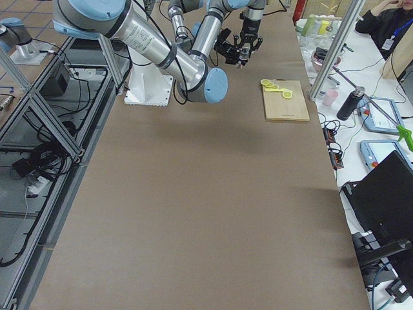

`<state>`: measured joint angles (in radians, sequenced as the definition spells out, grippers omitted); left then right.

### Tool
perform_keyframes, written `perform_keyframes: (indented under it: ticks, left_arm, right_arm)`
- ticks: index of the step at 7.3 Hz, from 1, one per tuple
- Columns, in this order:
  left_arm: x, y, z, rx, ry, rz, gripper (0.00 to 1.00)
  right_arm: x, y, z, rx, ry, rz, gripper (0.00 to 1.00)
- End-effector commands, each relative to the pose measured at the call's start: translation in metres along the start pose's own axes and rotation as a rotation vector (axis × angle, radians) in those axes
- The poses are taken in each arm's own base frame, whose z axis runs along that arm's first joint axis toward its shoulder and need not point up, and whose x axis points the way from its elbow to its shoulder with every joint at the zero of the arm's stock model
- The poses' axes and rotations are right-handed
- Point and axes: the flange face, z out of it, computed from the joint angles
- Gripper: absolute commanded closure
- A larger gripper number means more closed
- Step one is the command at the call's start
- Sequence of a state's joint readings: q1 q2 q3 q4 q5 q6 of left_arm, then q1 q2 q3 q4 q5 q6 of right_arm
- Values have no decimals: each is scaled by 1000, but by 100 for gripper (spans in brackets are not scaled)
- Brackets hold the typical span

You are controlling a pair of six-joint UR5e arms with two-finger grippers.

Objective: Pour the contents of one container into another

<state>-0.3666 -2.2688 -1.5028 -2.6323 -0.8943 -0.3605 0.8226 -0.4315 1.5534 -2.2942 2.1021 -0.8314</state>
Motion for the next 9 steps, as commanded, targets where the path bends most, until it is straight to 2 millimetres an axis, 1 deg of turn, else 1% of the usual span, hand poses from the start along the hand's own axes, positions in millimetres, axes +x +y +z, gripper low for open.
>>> perform_keyframes:
  ticks: [1,3,6,8,9]
  left_arm:
    - [0,1,1,-2,-1,2,100]
    - [0,1,1,-2,-1,2,100]
    - [0,2,1,-3,-1,3,100]
    - [1,1,1,-3,-1,3,100]
    - [1,1,1,-2,-1,2,100]
  right_arm:
    - [-1,0,3,-24,-10,7,100]
    - [0,-6,4,-49,-26,-13,100]
    - [4,-20,5,-73,-35,-19,100]
    - [4,-21,5,-103,-47,-8,100]
    - [4,-20,3,-119,-46,-30,100]
